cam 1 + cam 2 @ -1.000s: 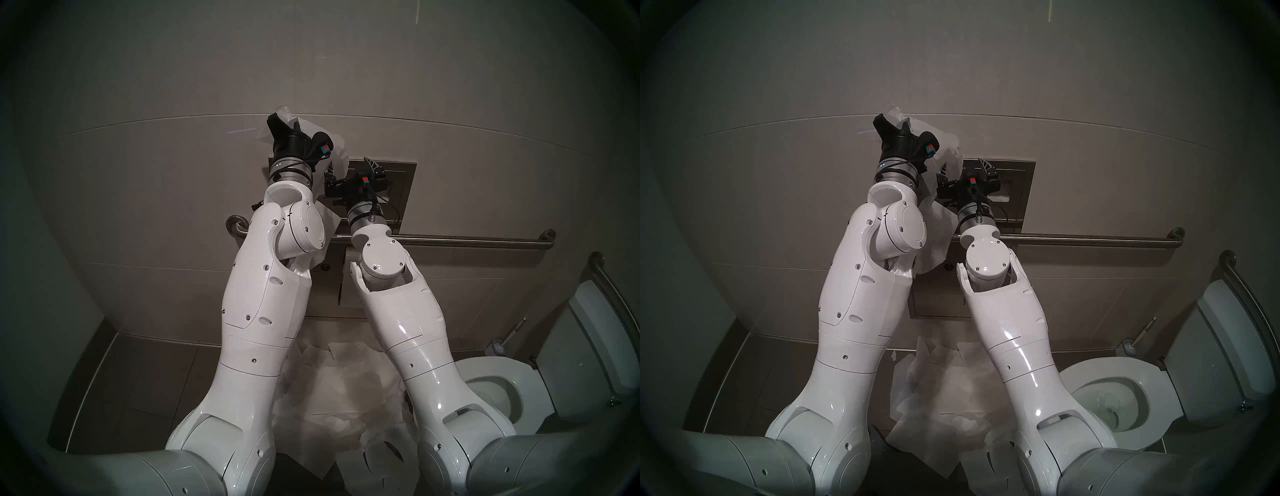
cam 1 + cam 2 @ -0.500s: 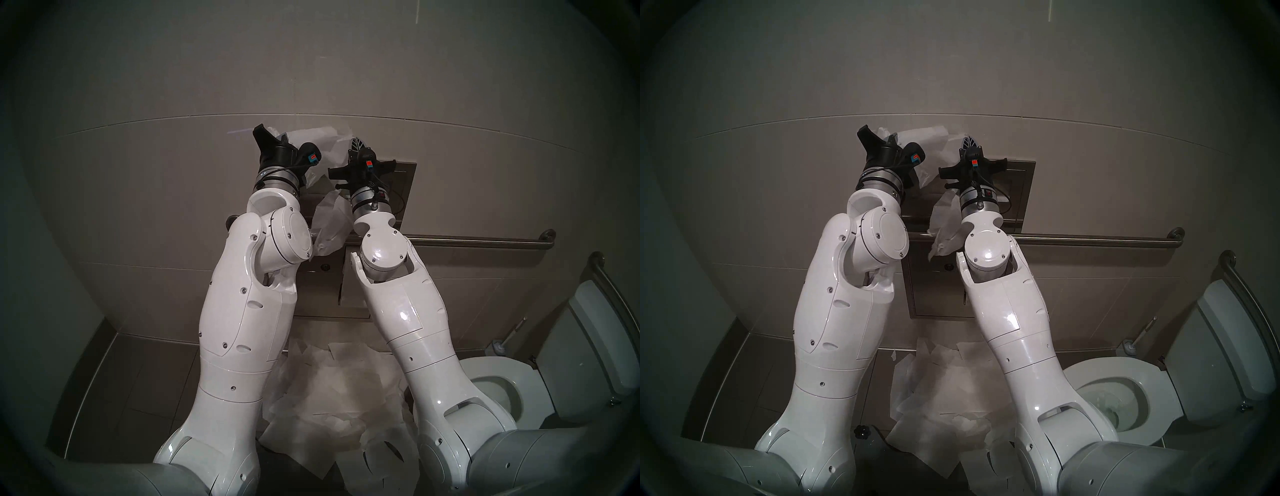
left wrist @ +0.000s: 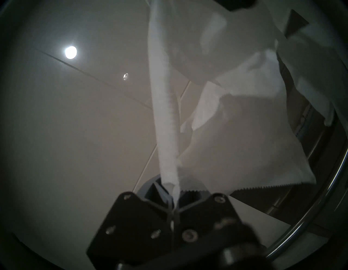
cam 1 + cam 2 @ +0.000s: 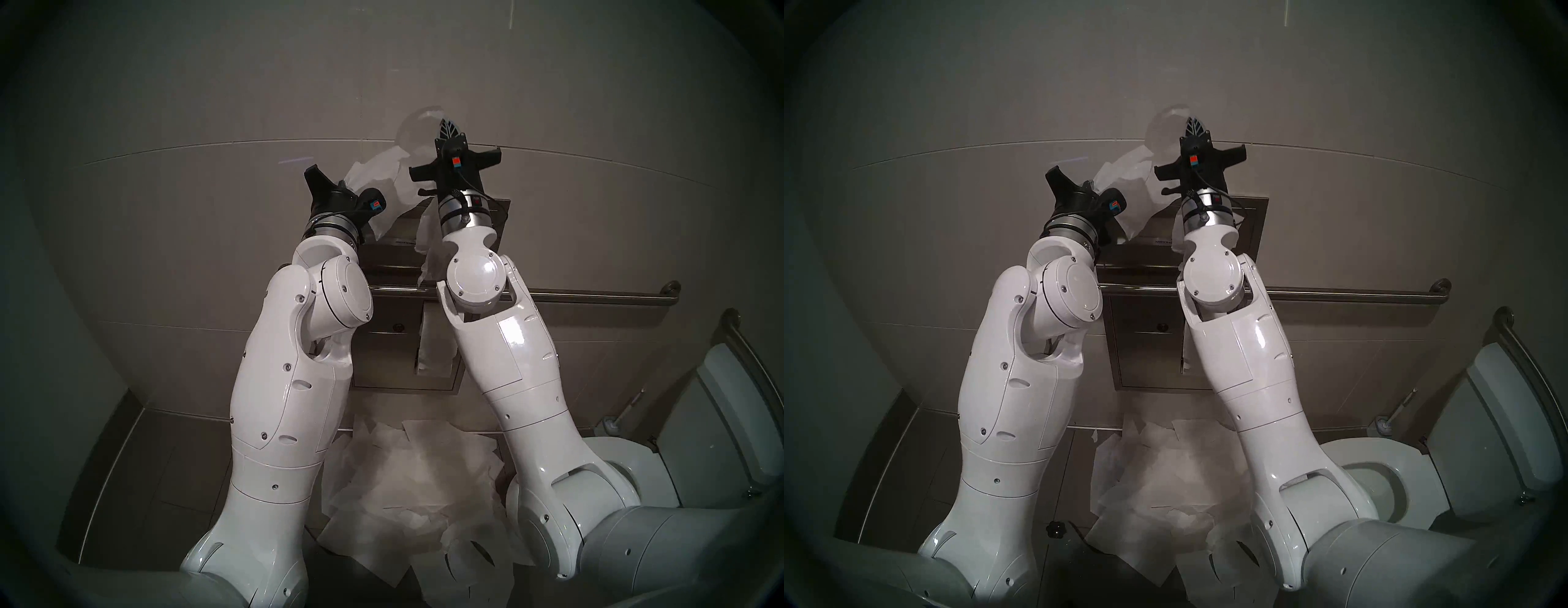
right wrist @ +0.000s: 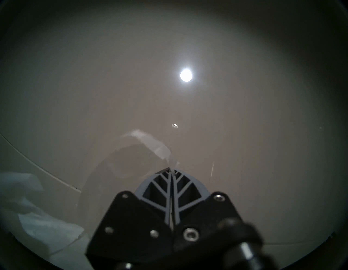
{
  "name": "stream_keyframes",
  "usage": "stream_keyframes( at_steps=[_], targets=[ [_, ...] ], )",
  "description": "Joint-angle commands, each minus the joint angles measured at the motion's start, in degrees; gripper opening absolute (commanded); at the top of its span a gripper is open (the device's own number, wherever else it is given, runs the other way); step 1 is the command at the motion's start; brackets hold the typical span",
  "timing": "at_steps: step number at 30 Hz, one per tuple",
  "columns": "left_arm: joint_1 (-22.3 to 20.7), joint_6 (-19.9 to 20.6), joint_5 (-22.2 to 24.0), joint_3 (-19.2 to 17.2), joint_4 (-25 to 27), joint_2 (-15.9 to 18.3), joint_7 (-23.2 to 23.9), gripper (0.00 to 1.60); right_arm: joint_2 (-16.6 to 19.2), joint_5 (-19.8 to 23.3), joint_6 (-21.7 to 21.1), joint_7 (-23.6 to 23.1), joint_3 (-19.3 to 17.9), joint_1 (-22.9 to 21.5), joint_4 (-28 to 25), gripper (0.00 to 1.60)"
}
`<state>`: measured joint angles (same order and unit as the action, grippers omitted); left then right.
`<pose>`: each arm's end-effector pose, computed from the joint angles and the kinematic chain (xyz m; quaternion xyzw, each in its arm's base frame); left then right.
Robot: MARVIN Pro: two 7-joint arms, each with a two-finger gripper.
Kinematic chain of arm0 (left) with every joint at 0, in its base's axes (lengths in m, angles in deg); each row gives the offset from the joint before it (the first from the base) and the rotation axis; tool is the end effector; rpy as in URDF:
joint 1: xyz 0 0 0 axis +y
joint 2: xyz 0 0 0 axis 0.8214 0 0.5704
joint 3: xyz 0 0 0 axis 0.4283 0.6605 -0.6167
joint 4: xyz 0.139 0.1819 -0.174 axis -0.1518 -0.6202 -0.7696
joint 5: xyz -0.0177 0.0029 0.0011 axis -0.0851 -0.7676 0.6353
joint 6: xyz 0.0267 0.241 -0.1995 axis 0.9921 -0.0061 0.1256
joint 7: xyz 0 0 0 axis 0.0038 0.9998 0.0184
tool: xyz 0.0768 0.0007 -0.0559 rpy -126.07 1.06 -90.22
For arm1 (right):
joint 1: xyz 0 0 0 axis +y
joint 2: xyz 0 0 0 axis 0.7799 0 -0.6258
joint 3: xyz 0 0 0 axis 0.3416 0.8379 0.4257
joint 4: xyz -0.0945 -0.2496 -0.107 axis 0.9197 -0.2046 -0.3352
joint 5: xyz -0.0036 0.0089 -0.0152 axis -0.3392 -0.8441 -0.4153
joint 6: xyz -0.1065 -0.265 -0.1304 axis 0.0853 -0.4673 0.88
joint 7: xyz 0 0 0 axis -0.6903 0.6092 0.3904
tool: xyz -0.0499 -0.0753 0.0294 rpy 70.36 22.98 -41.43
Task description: Take out a toilet seat cover
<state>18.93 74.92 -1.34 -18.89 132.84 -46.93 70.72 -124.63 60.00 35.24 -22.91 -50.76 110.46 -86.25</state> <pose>0.4351 -0.0996 -0.0739 -0.5639 0.3397 -0.6358 0.4029 0.5050 0.1188 -0.0497 0.3945 0.1236 0.9027 0.1191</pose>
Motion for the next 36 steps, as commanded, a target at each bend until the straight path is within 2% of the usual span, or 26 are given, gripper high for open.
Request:
stream_keyframes(
  at_steps=[1, 10, 17, 20, 24, 25, 27, 29, 30, 31, 33, 36],
  targets=[
    [-3.11, 1.03, -1.64, -0.07, 1.04, -0.10, 1.18, 0.00, -0.20, -2.78, 0.51, 1.33, 0.44, -4.61, -0.66, 0.00],
    [-3.98, 2.53, -2.95, 0.60, -0.21, -0.45, 2.38, 0.00, 0.09, -3.15, 1.19, 2.04, 0.17, -4.63, 0.59, 0.00],
    [-4.38, 3.57, -3.52, 0.61, -0.20, -0.88, 1.97, 0.00, 0.47, -3.06, 1.77, 1.92, -0.08, -3.72, -0.42, 0.00],
    [-4.01, 4.08, -3.87, 0.79, 1.28, -0.85, 2.11, 0.00, 0.90, -3.08, 1.70, 2.18, -0.01, -0.65, -3.09, 0.00],
    [-1.15, 4.23, -4.61, 2.48, 3.42, -0.16, 2.67, 0.00, -0.08, -1.63, 1.14, 3.12, 0.58, 5.48, -6.39, 0.00],
    [-0.06, 4.57, -4.80, 2.90, 3.55, -0.04, 2.86, 0.00, 1.04, -0.06, -0.04, 3.60, 3.07, 6.34, -6.14, 0.00],
    [0.17, 4.79, -4.64, 2.87, 3.34, -0.01, 3.01, 0.00, 0.77, 0.10, -0.48, 3.27, 3.68, 7.24, -5.47, 0.00],
    [0.98, 5.13, -4.60, 3.04, 3.41, 0.18, 3.35, 0.00, 0.36, 1.16, -1.42, 3.43, 4.78, 11.22, -6.14, 0.00],
    [1.38, 5.27, -4.58, 2.92, 3.57, 0.42, 3.41, 0.00, 1.28, 2.10, -1.72, 3.89, 5.96, 9.42, -4.06, 0.00],
    [1.96, 5.42, -4.50, 3.37, 3.77, 0.65, 3.69, 0.00, 1.23, 2.48, -2.14, 4.39, 6.47, 11.52, -5.13, 0.00],
    [2.51, 5.55, -4.53, 3.38, 4.03, 0.89, 3.79, 0.00, 1.87, 3.01, -2.36, 4.80, 7.06, 11.18, -4.69, 0.00],
    [4.25, 6.06, -4.29, 4.50, 4.89, 1.68, 4.55, 0.00, 3.05, 4.21, -3.27, 6.64, 8.61, 14.20, -7.67, 0.00]
  ],
)
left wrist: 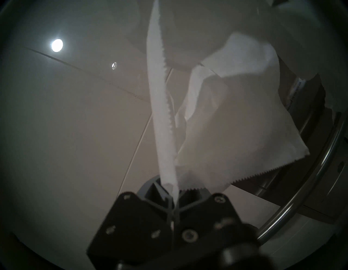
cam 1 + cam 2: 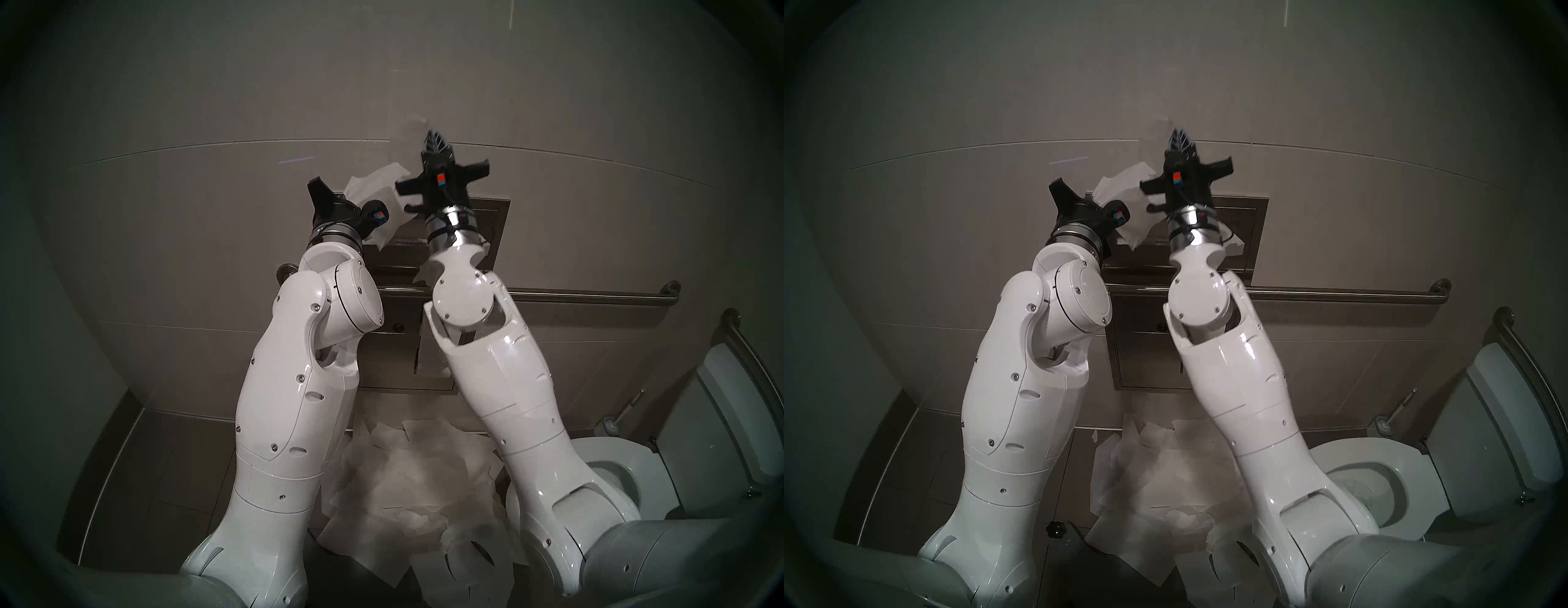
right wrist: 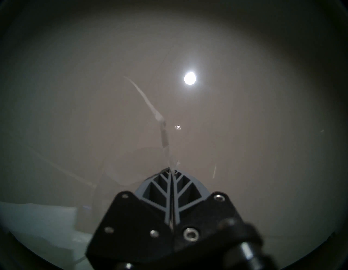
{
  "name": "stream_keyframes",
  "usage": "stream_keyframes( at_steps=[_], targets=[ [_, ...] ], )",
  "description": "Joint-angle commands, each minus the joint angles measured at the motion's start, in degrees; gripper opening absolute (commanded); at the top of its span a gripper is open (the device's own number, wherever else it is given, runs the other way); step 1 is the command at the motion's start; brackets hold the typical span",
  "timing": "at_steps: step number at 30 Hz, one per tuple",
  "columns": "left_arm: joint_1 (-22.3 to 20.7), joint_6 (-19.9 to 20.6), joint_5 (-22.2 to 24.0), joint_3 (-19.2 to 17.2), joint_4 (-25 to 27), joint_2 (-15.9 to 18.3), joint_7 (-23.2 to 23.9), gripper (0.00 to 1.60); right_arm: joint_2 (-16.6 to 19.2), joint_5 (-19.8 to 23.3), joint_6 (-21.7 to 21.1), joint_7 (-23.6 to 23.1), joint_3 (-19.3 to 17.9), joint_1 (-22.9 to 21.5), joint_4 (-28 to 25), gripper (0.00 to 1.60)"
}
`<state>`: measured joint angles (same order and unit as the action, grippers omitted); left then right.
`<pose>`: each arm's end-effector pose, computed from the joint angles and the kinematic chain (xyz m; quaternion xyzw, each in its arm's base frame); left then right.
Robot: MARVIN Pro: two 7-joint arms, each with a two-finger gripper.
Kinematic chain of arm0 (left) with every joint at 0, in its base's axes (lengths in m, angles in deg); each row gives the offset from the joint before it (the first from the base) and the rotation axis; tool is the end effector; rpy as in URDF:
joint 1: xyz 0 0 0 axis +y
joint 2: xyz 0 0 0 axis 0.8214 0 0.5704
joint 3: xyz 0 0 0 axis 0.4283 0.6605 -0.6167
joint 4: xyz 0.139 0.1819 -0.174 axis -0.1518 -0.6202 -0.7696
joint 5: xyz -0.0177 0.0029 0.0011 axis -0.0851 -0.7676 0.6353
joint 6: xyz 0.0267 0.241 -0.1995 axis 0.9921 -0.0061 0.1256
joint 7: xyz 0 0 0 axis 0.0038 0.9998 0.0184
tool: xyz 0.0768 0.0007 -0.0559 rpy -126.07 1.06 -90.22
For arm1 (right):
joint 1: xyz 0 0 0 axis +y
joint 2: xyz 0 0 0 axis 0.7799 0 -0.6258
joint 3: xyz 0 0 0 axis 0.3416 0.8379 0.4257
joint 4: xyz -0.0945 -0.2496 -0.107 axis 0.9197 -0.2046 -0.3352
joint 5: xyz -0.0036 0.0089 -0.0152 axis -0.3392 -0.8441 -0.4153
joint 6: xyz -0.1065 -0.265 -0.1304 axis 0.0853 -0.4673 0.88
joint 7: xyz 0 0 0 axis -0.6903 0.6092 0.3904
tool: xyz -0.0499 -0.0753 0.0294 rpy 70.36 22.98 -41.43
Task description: Take out a toilet seat cover
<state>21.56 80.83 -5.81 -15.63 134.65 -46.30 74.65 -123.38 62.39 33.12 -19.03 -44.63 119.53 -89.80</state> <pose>0.4210 -0.1087 -0.0907 -0.5964 0.3510 -0.5964 0.4068 0.4721 0.1474 -0.1136 0.4490 0.1282 0.8801 0.0857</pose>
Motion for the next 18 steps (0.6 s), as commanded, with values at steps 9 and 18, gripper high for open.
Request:
stream_keyframes(
  at_steps=[9, 18],
  targets=[
    [4.13, 0.51, -0.30, 2.55, 5.57, 2.24, 2.25, 0.00, 1.52, 2.17, -1.86, 8.06, 2.81, 12.93, -9.96, 0.00],
    [5.07, 0.62, -0.56, 3.68, 6.15, 2.73, 3.07, 0.00, 2.14, 1.87, -5.04, 8.65, 4.03, 16.59, -14.54, 0.00]
  ],
)
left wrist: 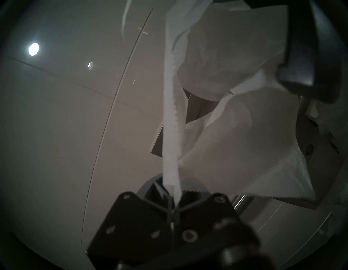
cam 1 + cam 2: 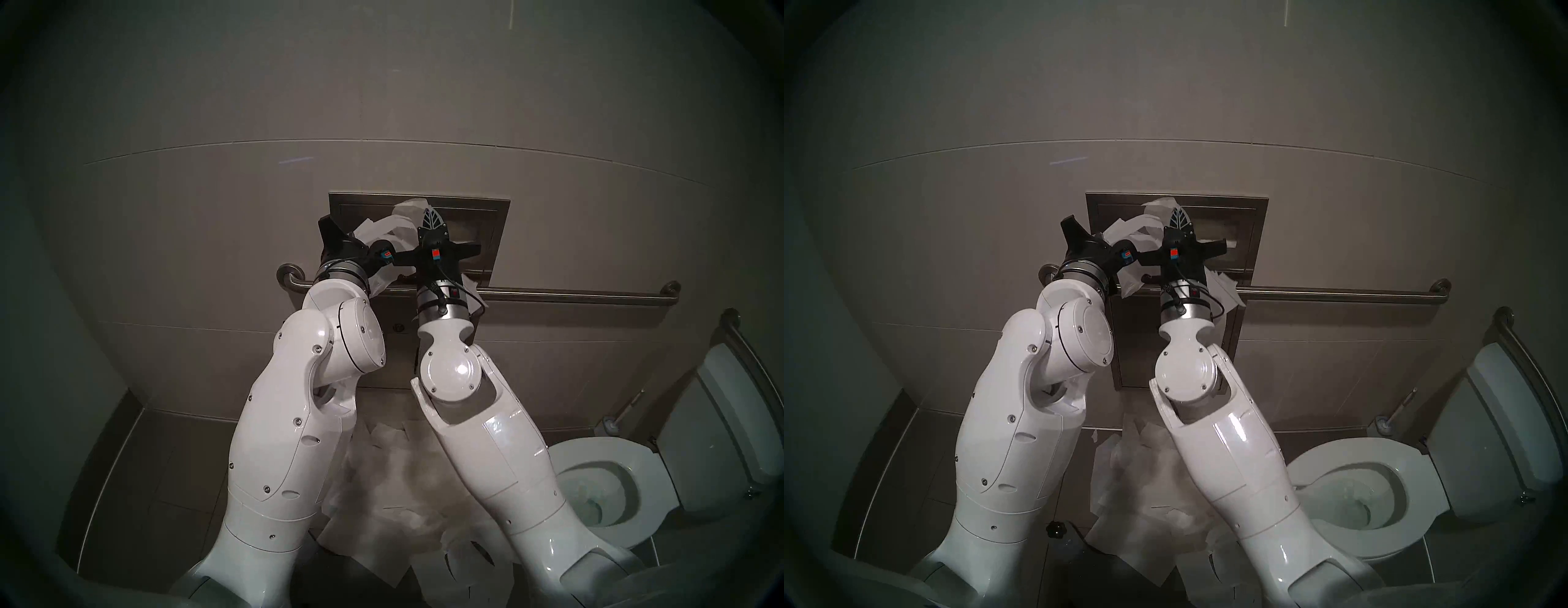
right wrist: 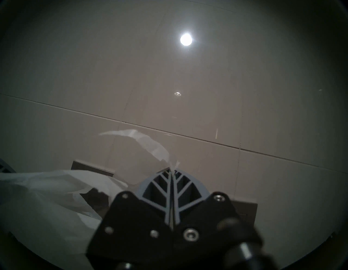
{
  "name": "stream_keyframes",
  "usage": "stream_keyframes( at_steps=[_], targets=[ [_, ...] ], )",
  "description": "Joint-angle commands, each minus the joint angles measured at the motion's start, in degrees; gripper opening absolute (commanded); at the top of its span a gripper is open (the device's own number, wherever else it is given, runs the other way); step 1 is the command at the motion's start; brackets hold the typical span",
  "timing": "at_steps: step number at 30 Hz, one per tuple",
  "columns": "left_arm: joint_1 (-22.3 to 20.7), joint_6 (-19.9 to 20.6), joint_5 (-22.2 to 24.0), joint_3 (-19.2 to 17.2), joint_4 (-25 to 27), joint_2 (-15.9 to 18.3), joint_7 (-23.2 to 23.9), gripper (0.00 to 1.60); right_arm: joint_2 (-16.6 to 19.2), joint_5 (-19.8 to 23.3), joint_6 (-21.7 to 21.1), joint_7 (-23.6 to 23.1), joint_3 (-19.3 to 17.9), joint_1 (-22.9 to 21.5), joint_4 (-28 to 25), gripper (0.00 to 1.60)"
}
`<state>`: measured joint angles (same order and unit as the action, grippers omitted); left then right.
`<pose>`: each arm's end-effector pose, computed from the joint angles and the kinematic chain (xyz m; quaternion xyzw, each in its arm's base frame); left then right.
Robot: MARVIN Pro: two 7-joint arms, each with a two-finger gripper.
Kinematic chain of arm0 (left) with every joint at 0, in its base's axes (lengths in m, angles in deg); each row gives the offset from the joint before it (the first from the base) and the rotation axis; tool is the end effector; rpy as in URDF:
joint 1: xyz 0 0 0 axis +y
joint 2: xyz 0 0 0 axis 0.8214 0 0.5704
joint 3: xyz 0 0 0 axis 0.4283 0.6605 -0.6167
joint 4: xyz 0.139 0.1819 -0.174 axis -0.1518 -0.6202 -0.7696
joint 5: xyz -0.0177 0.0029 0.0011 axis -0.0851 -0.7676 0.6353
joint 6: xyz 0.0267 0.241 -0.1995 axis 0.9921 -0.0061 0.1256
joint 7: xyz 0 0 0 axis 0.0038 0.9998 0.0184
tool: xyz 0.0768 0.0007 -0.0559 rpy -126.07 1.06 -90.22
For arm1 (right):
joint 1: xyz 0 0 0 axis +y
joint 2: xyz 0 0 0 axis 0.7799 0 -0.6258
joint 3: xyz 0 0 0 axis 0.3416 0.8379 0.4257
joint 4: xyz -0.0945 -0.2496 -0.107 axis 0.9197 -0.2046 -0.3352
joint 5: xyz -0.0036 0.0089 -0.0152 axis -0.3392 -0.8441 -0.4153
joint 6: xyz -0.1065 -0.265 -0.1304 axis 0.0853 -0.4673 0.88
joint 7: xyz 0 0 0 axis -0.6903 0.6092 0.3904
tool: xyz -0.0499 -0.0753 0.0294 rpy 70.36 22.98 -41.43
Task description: Take out a toilet seat cover
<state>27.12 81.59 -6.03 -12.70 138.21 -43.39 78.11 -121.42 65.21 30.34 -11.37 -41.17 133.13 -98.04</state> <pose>0.3964 -0.1167 -0.1196 -0.6078 0.3948 -0.5727 0.3832 0.4139 0.1468 -0.1735 0.5160 0.0751 0.8501 0.0736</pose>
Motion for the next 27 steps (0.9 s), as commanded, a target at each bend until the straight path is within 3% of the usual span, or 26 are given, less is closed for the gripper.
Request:
stream_keyframes(
  at_steps=[1, 13, 27],
  targets=[
    [-0.44, -0.05, -0.38, 0.97, 2.60, -0.11, -0.40, 0.00, 0.31, -0.95, -2.54, 1.00, 0.60, 3.35, -6.71, 0.00],
    [0.48, 1.58, -0.21, 3.74, 3.65, 0.83, -0.20, 0.00, 2.10, -0.61, -5.74, 1.17, -0.34, 6.10, -11.40, 0.00],
    [-0.37, 3.25, -1.31, 3.47, 2.18, 0.69, -0.34, 0.00, 2.75, 1.27, -4.33, 0.89, -2.47, 6.33, -11.24, 0.00]
  ],
)
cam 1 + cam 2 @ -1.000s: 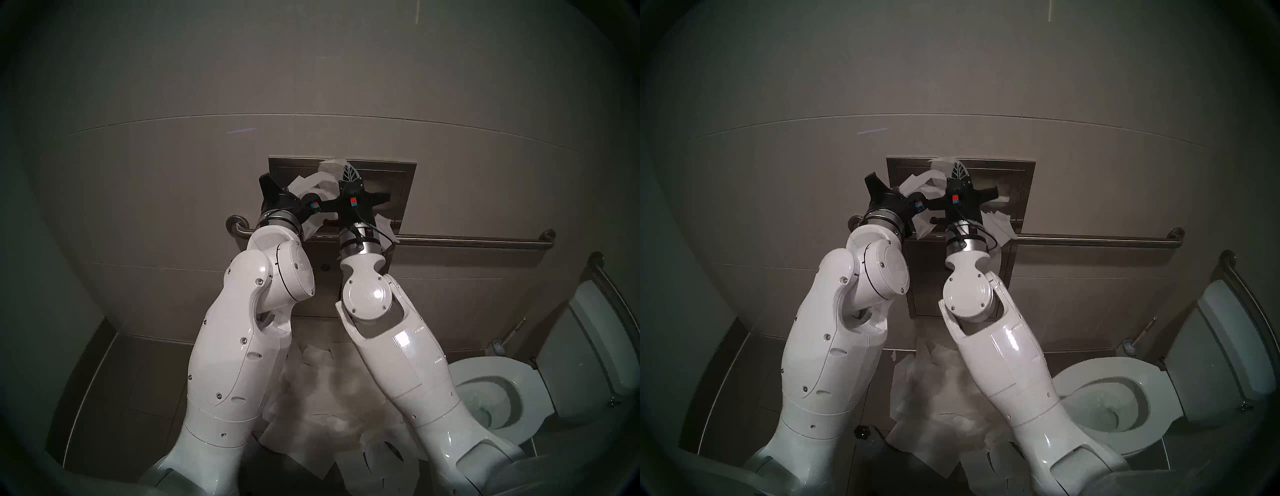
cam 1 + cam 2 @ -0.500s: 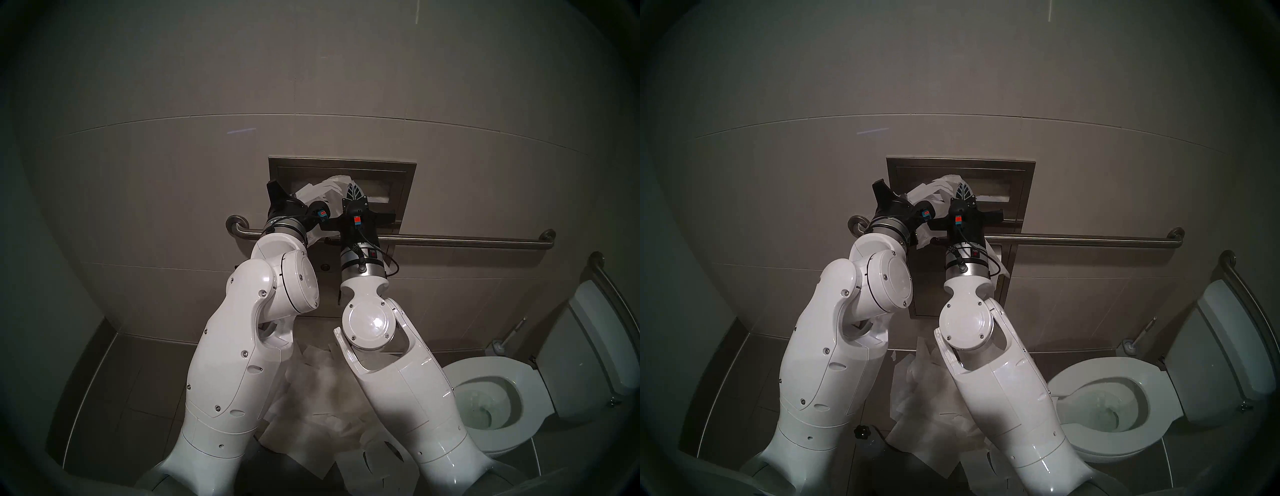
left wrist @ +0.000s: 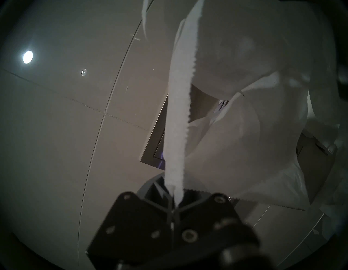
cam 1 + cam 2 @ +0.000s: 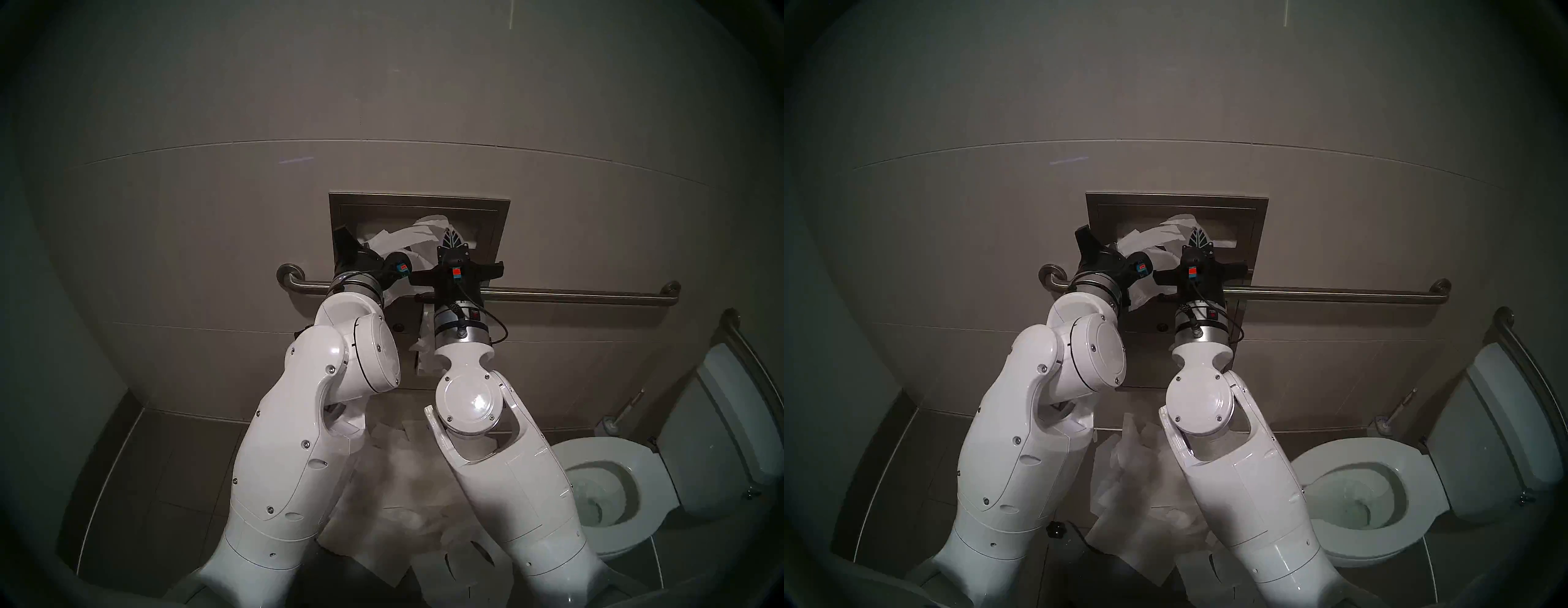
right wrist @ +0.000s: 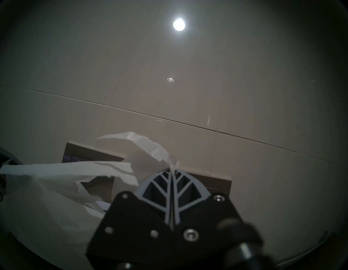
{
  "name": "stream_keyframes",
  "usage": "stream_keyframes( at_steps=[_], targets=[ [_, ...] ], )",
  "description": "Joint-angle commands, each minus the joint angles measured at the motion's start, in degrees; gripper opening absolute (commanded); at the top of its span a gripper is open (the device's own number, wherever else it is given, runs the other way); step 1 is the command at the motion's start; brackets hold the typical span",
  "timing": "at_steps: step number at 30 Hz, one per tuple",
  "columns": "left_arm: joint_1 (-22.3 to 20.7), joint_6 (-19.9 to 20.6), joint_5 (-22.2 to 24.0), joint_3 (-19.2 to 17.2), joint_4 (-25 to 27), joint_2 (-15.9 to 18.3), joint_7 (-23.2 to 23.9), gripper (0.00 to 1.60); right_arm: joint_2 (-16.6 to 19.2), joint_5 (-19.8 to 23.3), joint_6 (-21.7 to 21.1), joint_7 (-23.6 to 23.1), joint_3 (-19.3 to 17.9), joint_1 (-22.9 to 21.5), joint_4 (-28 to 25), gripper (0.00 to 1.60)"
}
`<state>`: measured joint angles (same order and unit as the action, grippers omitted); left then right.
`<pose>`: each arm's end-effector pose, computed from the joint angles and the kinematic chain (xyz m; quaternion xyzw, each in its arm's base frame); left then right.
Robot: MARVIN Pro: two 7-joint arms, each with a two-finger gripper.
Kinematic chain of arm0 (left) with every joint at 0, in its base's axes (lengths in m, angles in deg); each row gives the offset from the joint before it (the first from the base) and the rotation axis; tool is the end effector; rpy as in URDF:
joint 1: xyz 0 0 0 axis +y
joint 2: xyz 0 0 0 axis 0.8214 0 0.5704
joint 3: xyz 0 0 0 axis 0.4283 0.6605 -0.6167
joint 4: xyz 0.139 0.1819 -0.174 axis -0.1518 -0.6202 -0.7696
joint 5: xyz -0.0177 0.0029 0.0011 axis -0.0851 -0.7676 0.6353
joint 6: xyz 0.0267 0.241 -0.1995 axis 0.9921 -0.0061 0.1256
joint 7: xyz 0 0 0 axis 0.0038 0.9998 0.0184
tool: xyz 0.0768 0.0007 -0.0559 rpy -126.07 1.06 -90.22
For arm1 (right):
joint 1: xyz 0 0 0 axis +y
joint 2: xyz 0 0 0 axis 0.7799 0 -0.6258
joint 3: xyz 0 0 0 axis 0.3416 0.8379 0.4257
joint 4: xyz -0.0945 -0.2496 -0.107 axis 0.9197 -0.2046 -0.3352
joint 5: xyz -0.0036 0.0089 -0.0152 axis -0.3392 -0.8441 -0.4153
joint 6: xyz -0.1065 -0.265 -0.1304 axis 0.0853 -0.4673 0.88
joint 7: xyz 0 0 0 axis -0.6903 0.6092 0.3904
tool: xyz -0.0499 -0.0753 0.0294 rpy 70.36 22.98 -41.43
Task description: Take out a toilet seat cover
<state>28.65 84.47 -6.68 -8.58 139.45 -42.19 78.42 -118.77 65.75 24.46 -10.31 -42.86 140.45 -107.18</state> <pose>0.3813 -0.1344 -0.1269 -0.6085 0.4079 -0.5692 0.3733 0.3824 0.1194 -0.1761 0.5490 0.0561 0.8280 0.0992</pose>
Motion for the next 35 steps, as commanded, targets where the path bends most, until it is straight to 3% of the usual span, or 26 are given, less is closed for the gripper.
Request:
stream_keyframes(
  at_steps=[1, 3, 13, 16, 24, 35],
  targets=[
    [-1.97, 0.47, -0.65, -0.76, 0.86, -0.49, -0.64, 0.00, 0.18, 0.87, 1.65, -0.22, -0.84, -1.04, -2.01, 0.00],
    [-2.05, 0.63, -0.66, -0.99, 0.75, -0.47, -0.67, 0.00, -0.68, 3.42, 2.43, -0.69, -1.42, -1.01, -2.17, 0.00],
    [-2.76, 0.77, -0.21, -2.26, 0.15, -0.58, -1.12, 0.00, 0.71, 1.87, 2.75, -2.26, -0.28, -3.47, -0.01, 0.00],
    [-2.90, 0.30, 0.21, -2.58, -0.05, -0.50, -1.56, 0.00, 1.11, 3.38, 2.80, -4.22, -0.30, -3.86, 0.35, 0.00],
    [-2.55, -0.23, -0.27, -2.54, 0.09, -0.47, -2.60, 0.00, 2.10, 3.32, 6.80, -4.15, -1.24, -3.42, 1.00, 0.00],
    [-1.65, -1.27, 1.03, -2.93, 0.58, -0.40, -2.85, 0.00, 2.73, 2.50, 9.22, -3.79, -1.44, -2.53, 0.63, 0.00]
  ],
)
